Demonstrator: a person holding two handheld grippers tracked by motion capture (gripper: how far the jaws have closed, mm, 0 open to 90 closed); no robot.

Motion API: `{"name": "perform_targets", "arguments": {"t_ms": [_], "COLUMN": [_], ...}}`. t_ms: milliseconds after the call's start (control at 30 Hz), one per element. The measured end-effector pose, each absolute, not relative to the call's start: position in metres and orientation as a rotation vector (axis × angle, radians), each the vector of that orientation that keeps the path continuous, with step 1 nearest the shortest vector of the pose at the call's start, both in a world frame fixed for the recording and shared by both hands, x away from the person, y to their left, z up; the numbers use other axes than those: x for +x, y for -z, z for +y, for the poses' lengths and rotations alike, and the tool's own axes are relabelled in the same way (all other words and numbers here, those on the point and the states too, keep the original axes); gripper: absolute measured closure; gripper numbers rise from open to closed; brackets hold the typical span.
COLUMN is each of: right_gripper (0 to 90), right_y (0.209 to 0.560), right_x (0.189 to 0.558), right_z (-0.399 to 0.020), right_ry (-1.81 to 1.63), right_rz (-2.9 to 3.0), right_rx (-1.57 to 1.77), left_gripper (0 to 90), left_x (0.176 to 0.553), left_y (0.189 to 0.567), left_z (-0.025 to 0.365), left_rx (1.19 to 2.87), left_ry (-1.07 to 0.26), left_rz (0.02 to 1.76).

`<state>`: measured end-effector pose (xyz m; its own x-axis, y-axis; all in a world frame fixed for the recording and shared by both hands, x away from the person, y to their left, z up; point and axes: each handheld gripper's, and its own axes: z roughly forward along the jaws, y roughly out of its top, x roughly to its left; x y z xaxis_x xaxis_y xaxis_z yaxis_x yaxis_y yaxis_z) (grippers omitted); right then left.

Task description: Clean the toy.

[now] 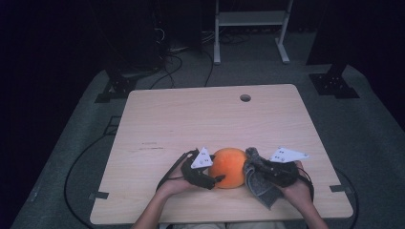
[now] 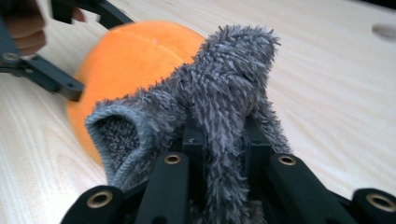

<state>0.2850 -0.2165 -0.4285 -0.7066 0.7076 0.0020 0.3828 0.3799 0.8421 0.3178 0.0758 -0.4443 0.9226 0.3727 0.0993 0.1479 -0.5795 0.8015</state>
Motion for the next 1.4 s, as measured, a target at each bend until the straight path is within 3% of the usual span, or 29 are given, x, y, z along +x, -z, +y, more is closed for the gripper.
{"name": "perform_targets", "arguments": {"t_ms": [700,967,1167,1233,1400], "right_gripper": [74.9,74.5,74.5,74.4,74.3], "right_y": [0.444,0.417,0.427,0.429,0.432], "right_x": [0.299,0.278,0.282,0.283,0.286], "right_z": [-0.228,-0.211,-0.21,-0.216,-0.22], "right_ry": [-1.228,-1.418,-1.392,-1.379,-1.39], "right_rz": [2.355,2.267,2.317,2.318,2.325], "right_rx": [1.146,0.943,0.955,0.974,0.983], "left_gripper": [21.8,21.9,19.4,16.0,14.3], "left_x": [0.32,0.311,0.309,0.312,0.319], "left_y": [0.445,0.441,0.426,0.423,0.438], "left_z": [0.078,0.064,0.067,0.071,0.069], "left_rx": [2.201,2.222,2.268,2.256,2.235], "left_ry": [-0.285,-0.344,-0.355,-0.355,-0.226], "left_rz": [0.377,0.336,0.241,0.288,0.352]}}
